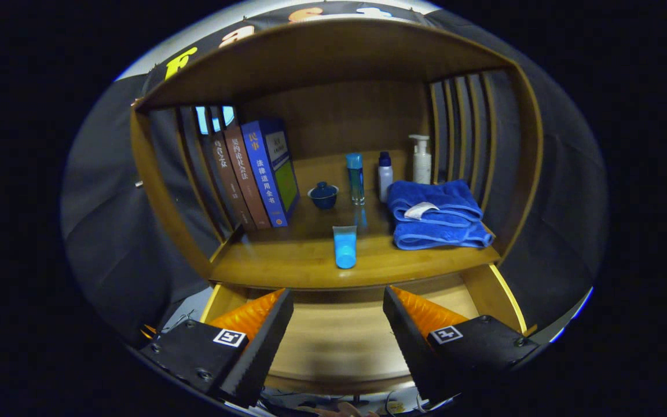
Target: Pull open the drawer, take out the items inside it, and place them on the countertop above the cabinet.
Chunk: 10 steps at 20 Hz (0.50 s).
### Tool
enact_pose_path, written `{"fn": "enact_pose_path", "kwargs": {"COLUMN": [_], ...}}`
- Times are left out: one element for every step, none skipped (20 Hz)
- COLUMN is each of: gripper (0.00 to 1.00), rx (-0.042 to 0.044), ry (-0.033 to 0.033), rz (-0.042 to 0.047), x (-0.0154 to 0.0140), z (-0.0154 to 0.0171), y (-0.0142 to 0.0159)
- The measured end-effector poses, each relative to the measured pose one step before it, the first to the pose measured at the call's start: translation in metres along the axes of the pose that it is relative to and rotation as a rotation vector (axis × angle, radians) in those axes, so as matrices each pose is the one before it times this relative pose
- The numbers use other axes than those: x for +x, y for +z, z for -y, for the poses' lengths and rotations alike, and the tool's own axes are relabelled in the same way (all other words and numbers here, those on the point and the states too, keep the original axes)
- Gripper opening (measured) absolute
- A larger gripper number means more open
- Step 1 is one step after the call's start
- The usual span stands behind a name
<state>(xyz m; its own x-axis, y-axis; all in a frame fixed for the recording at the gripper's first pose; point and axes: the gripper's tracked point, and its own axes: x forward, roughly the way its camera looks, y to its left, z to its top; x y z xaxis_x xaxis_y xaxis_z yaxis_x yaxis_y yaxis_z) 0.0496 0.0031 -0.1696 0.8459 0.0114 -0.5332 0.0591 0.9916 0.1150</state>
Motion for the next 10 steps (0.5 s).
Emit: {"fn": "enact_pose_path", "kwargs": {"gripper": [0.99, 0.99, 0.99, 0.99, 0.99, 0.99, 0.99, 0.99, 0.99, 0.99], "rx": [0.01189, 0.00799, 0.00434, 0.00345, 0.00528, 0.00597, 0.00623, 0.00371, 0.00114, -0.00415], "ry": [-0.00269, -0.00207, 0.00055, -0.00662, -0.01044, -0.00571, -0.00512, -0.00392, -0.00781, -0.00645], "rz": [0.01546, 0.00646, 0.00106, 0.00406, 0.00535, -0.00116, -0.00868, -0.01162, -0.01513, -0.01433], "x": [-0.01373, -0.01205, -0.01017, -0.00860, -0.00615, -0.00197, -0.00446, -0.00200, -0.00053, 0.00121], "z": [0.00230, 0.00254, 0.00233, 0.00434, 0.00610, 0.00276, 0.00378, 0.00251, 0.00396, 0.00308], "y": [-0.00737, -0.00934, -0.00984, -0.01016, -0.01099, -0.01042, -0.01361, -0.01233, -0.01313, -0.01053]}}
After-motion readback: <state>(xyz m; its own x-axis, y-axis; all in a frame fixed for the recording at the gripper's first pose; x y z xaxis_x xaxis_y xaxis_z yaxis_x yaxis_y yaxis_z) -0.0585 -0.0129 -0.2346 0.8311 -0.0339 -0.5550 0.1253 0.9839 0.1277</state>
